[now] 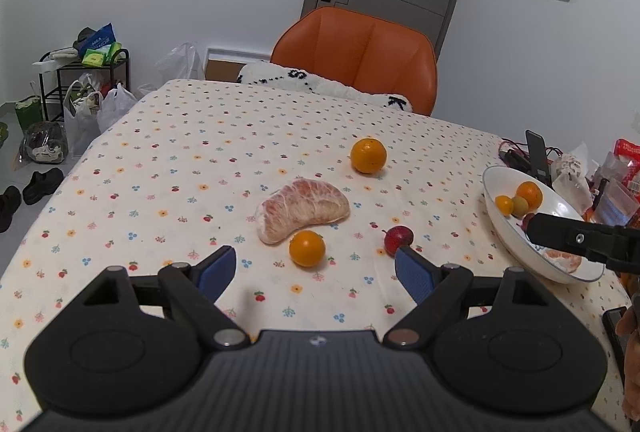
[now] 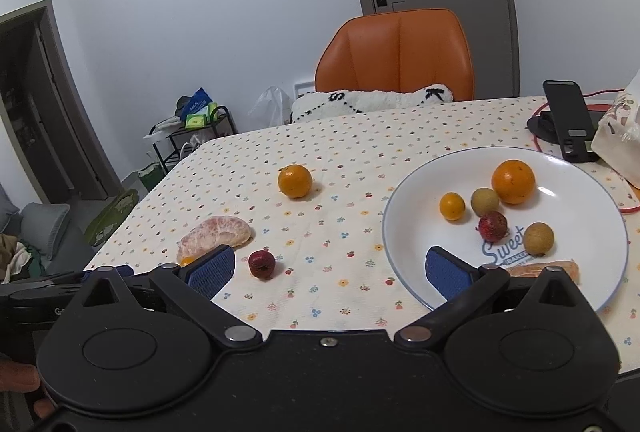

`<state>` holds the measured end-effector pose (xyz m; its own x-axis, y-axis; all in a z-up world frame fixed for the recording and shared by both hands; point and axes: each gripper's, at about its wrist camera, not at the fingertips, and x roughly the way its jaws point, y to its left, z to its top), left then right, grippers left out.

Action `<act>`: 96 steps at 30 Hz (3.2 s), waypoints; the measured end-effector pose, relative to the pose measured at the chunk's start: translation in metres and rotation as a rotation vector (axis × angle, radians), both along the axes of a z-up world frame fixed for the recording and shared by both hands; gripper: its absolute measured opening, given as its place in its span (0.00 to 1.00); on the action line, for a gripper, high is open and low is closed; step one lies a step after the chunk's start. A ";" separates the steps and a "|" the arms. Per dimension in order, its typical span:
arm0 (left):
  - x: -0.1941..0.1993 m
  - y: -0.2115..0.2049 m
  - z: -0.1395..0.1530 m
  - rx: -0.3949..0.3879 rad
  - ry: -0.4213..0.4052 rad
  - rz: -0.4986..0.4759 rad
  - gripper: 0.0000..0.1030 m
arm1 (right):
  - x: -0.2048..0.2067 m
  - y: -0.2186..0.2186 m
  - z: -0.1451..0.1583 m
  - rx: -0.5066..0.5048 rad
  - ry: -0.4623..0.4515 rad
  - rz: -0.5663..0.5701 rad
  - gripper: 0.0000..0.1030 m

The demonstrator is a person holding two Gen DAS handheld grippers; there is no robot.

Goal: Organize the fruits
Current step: 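Move both open tools back toward the remaining fruits, then grasp a small orange with the left tool while the right grasps a red plum, then carry the small orange and red plum over the white plate with both tools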

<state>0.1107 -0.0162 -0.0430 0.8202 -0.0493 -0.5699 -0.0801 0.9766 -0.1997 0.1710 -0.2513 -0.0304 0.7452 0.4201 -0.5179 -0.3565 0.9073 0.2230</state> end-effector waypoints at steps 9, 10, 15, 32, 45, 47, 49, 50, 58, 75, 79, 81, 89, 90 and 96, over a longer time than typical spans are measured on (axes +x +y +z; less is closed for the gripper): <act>0.015 0.002 -0.008 -0.010 0.009 -0.029 0.74 | 0.011 0.011 -0.005 0.002 0.010 0.030 1.00; 0.017 0.002 -0.010 -0.011 0.010 -0.034 0.72 | 0.012 0.012 -0.005 0.010 0.011 0.035 1.00; 0.027 0.002 -0.015 -0.007 0.033 -0.043 0.63 | 0.016 0.022 -0.009 0.009 0.005 0.074 0.96; 0.038 0.014 -0.017 0.008 0.062 -0.037 0.22 | 0.042 0.053 -0.029 0.017 0.072 0.155 0.67; 0.032 0.024 -0.006 0.036 0.014 -0.064 0.22 | 0.048 0.075 -0.038 -0.032 0.080 0.185 0.52; 0.031 0.024 -0.007 0.034 0.011 -0.072 0.22 | 0.049 0.078 -0.040 -0.038 0.084 0.190 0.47; 0.031 0.025 -0.006 0.030 0.009 -0.081 0.22 | 0.050 0.080 -0.042 -0.046 0.089 0.192 0.39; 0.031 0.024 -0.006 0.029 0.008 -0.086 0.22 | 0.051 0.080 -0.044 -0.046 0.095 0.192 0.36; 0.034 0.018 -0.004 0.035 0.004 -0.108 0.22 | 0.049 0.074 -0.042 -0.026 0.094 0.197 0.21; 0.039 -0.037 0.011 0.067 -0.026 -0.204 0.22 | 0.030 0.020 -0.012 0.026 0.015 0.142 0.21; 0.038 -0.052 0.014 0.075 -0.031 -0.227 0.22 | 0.025 0.004 -0.009 0.037 0.003 0.119 0.21; 0.038 -0.060 0.016 0.080 -0.034 -0.239 0.22 | 0.023 -0.003 -0.008 0.044 -0.003 0.108 0.21; 0.038 -0.092 0.020 0.096 -0.046 -0.286 0.22 | 0.014 -0.035 -0.006 0.061 -0.017 0.058 0.21; 0.038 -0.096 0.020 0.099 -0.047 -0.292 0.22 | 0.013 -0.039 -0.006 0.063 -0.018 0.051 0.21; 0.039 -0.118 0.021 0.111 -0.051 -0.326 0.22 | 0.009 -0.062 -0.006 0.076 -0.024 0.014 0.21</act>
